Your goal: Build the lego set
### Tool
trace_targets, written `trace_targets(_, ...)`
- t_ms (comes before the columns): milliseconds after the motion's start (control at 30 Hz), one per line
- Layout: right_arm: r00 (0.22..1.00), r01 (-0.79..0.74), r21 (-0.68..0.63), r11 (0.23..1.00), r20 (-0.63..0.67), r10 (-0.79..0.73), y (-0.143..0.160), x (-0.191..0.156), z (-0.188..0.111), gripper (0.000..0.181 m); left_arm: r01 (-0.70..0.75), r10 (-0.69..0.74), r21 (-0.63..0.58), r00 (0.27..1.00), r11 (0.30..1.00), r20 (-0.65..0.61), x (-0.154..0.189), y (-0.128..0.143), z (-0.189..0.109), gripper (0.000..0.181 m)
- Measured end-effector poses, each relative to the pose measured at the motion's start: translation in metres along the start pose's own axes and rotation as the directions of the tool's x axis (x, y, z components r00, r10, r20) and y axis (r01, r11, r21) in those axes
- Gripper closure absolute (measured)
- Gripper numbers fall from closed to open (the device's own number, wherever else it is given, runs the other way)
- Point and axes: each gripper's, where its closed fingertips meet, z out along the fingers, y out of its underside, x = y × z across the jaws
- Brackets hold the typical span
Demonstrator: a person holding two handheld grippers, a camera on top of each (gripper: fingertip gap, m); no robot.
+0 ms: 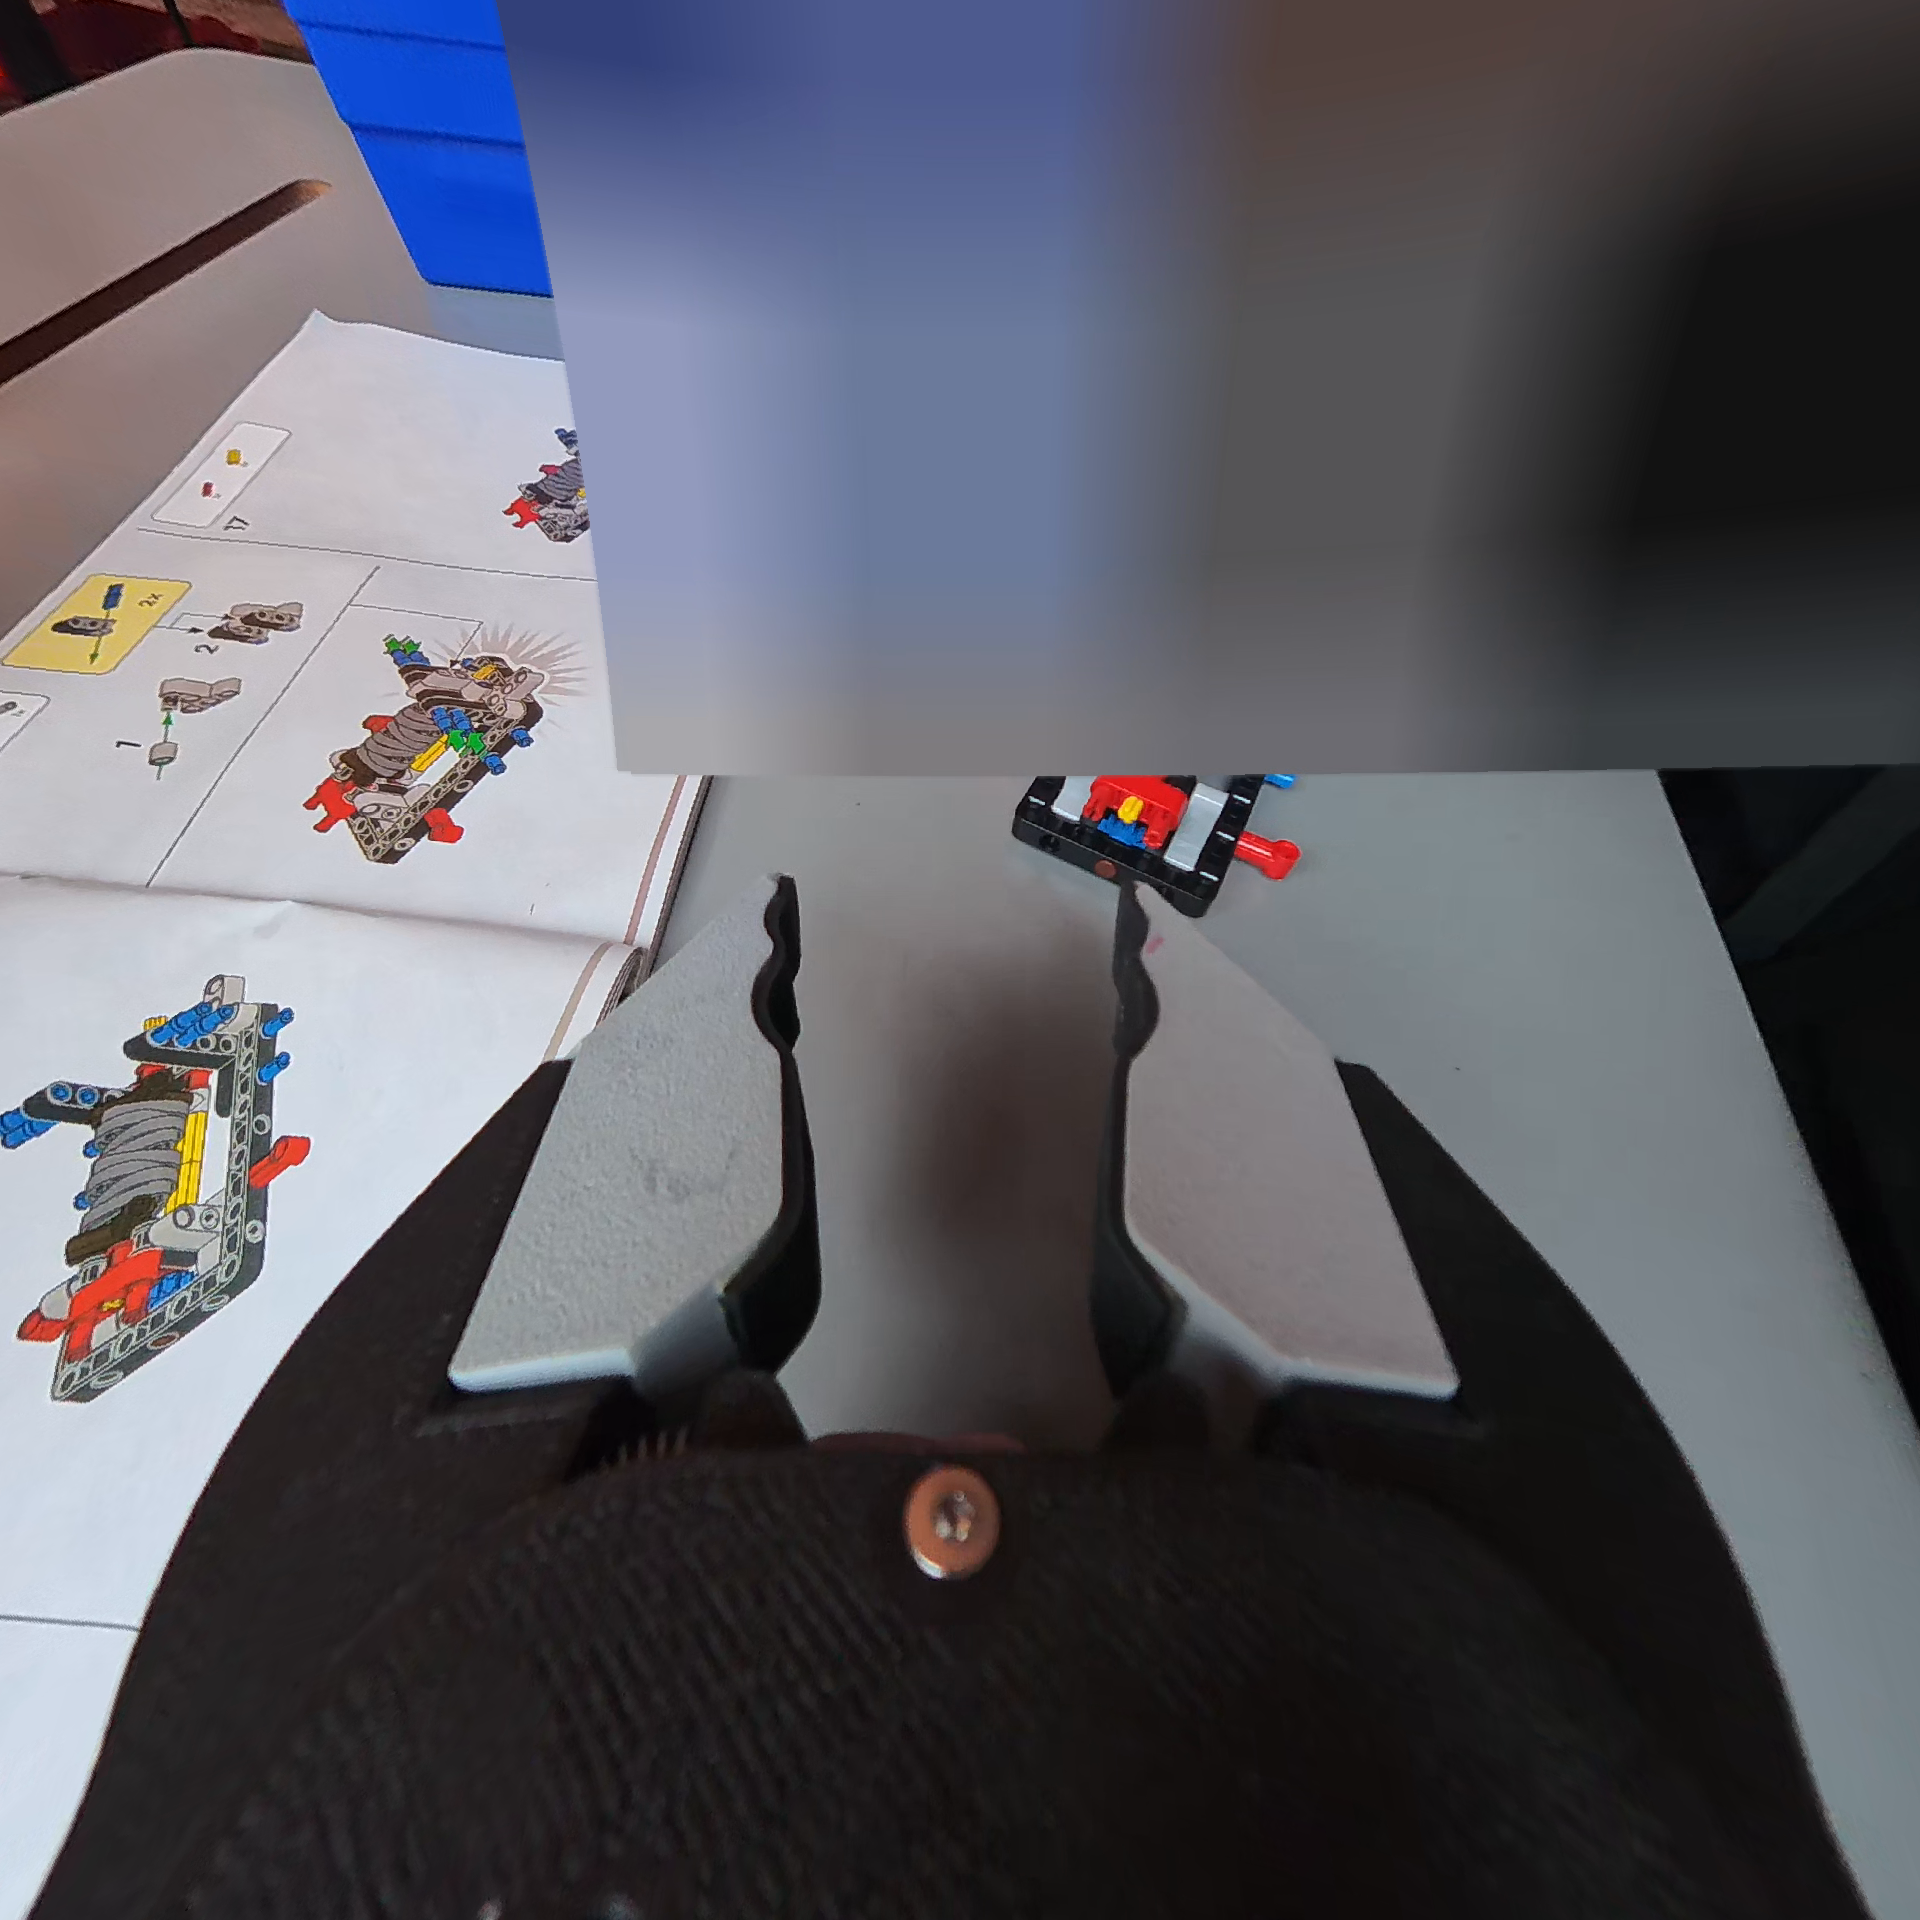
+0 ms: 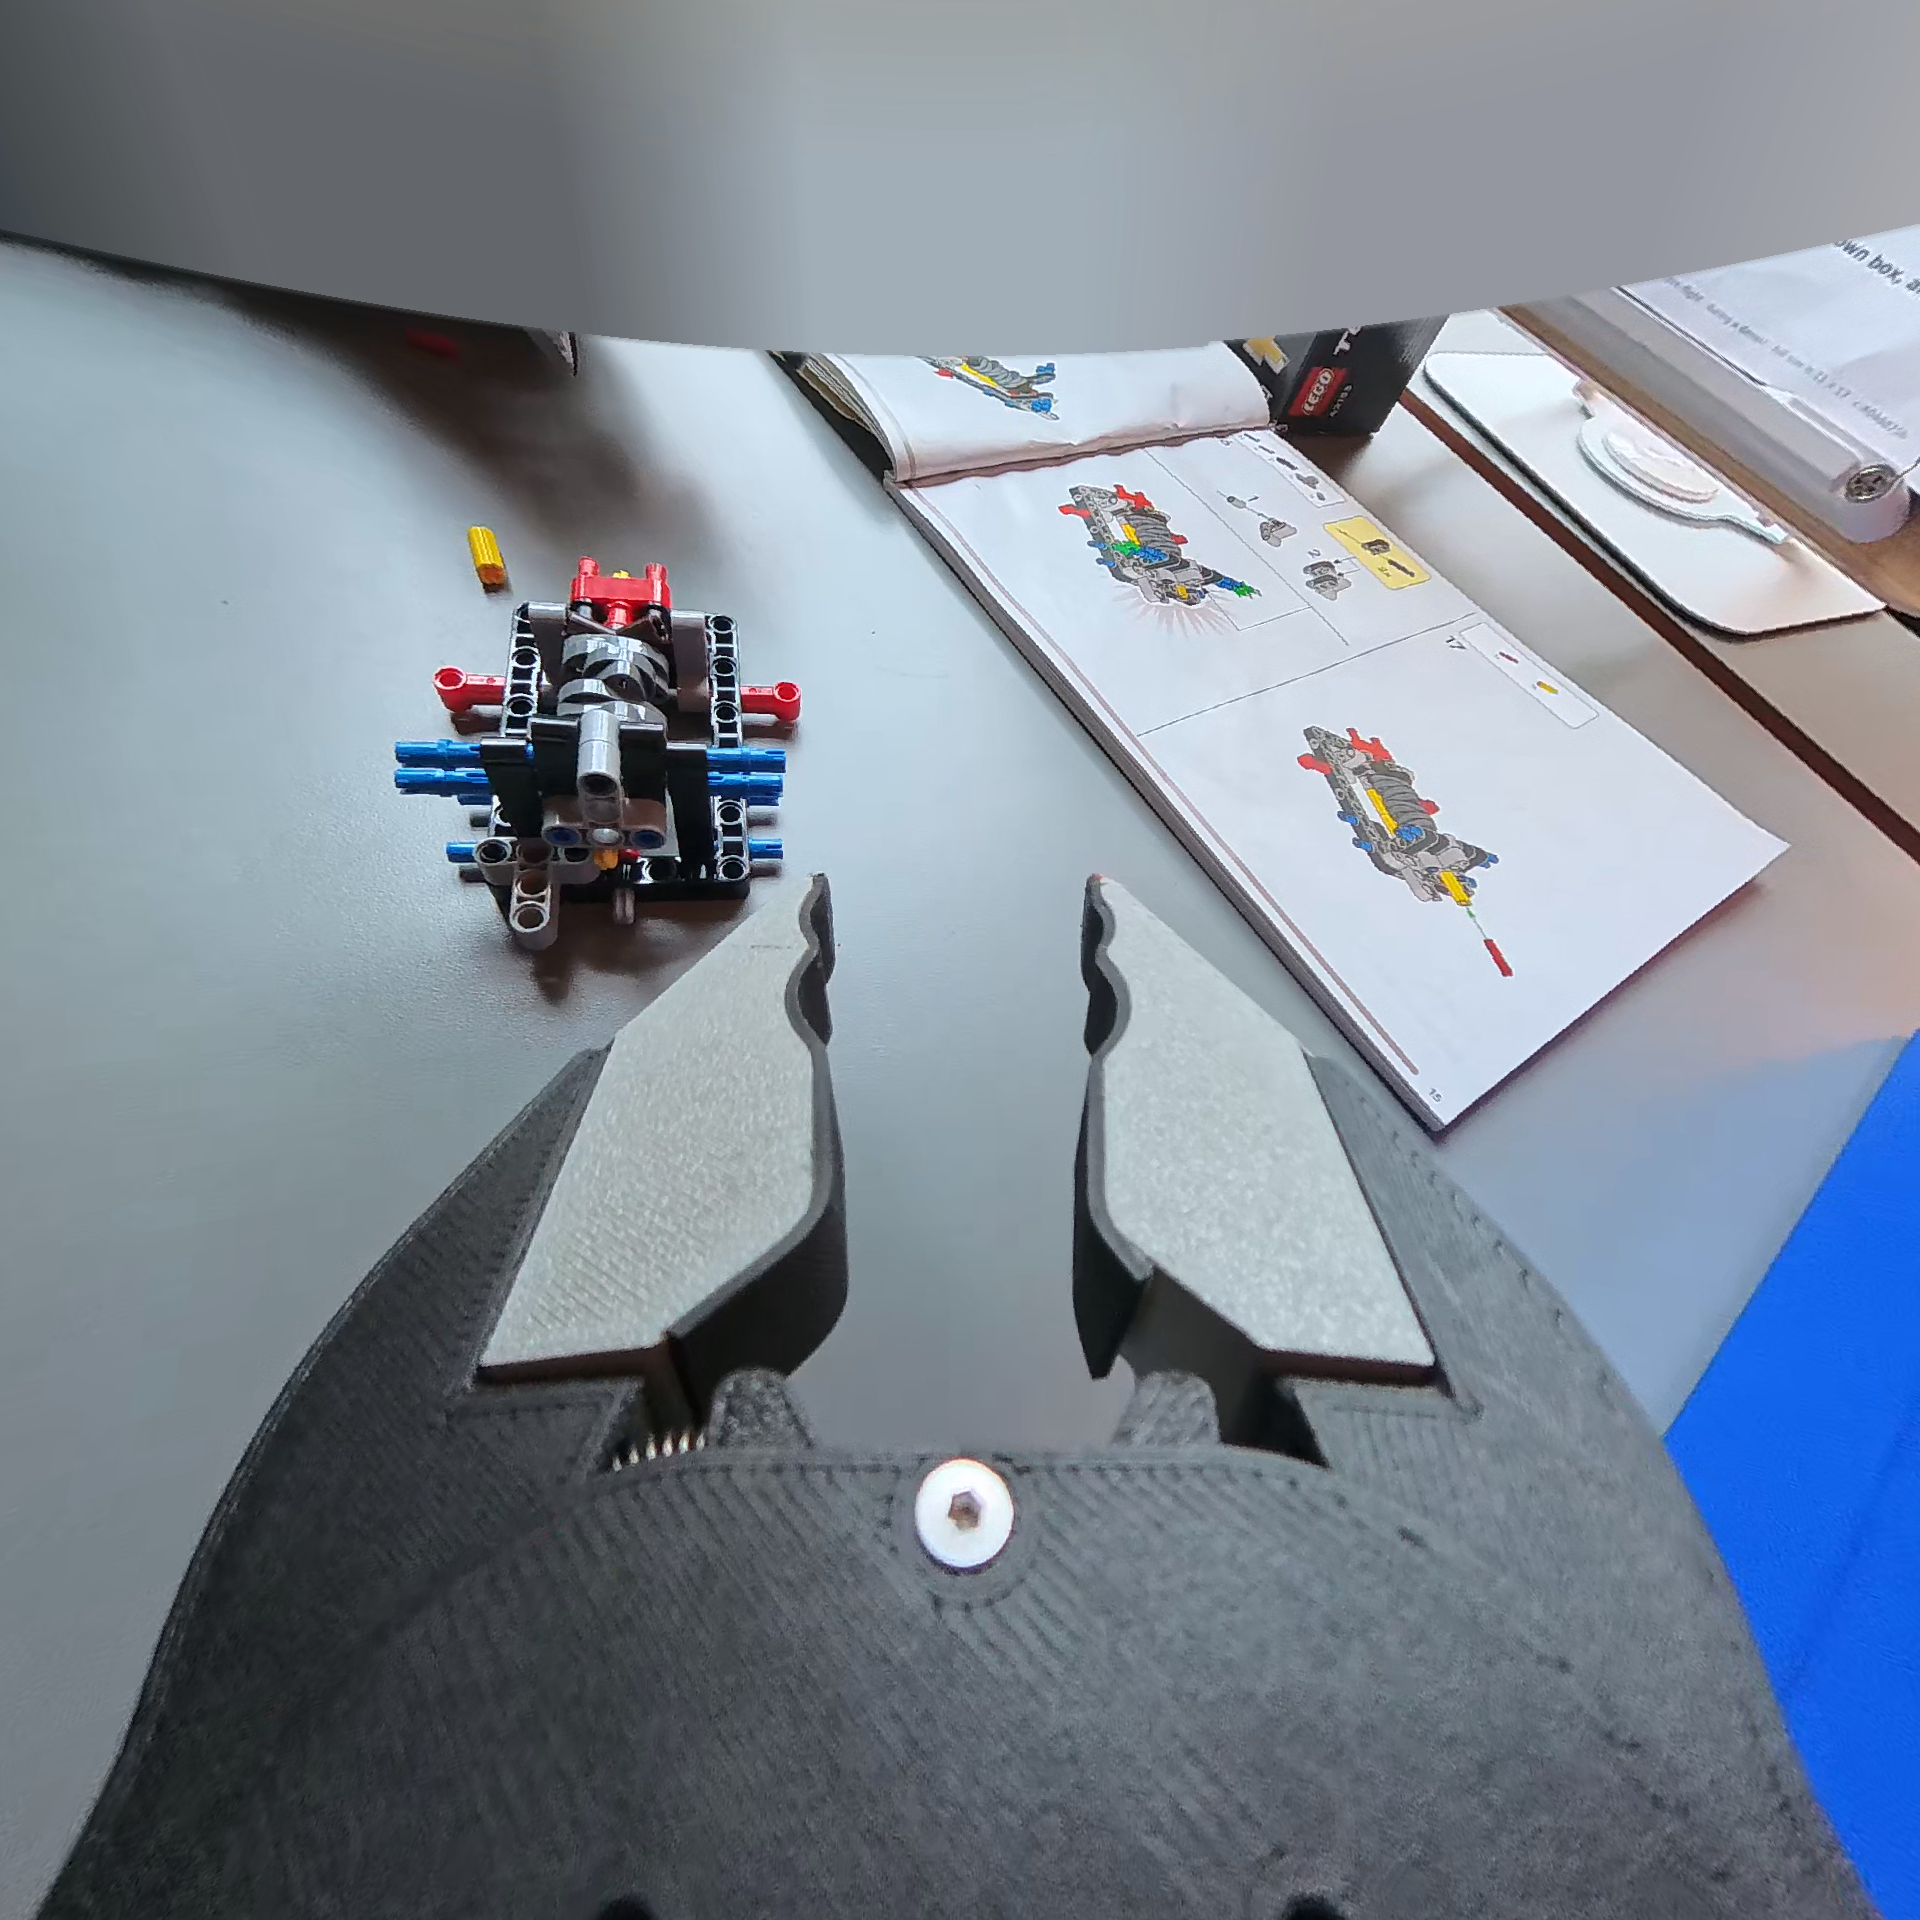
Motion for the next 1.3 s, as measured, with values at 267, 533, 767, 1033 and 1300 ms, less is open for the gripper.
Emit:
trace_targets(267, 1.000, -0.022, 0.020, 1.000, 0.009, 0.022, -0.002, 0.000, -0.003, 0.136, -0.011, 0.011, -0.005, 1.000, 1.000, 0.008, 0.000, 0.000, 0.000, 0.122)
trace_targets(533, 0.998, -0.024, 0.040, 0.999, 0.059, 0.022, -0.006, -0.009, -0.004, 0.143, -0.015, 0.015, -0.013, 1.000, 1.000, 0.012, 0.000, 0.002, 0.001, 0.122)
trace_targets(767, 0.996, -0.027, 0.037, 0.999, 0.091, 0.024, -0.006, -0.014, -0.003, 0.143, -0.016, 0.017, -0.021, 1.000, 1.000, 0.010, 0.001, 0.003, 0.002, 0.122)
trace_targets(1033, 0.990, -0.027, 0.030, 0.999, 0.140, 0.023, -0.007, -0.023, -0.002, 0.146, -0.002, 0.001, -0.021, 1.000, 1.000, -0.005, 0.001, 0.003, 0.002, 0.122)
trace_targets(1300, 0.991, -0.061, 0.020, 0.998, 0.122, 0.058, -0.004, -0.016, -0.002, 0.147, 0.004, -0.004, -0.023, 1.000, 1.000, -0.011, 0.001, 0.003, 0.002, 0.122)
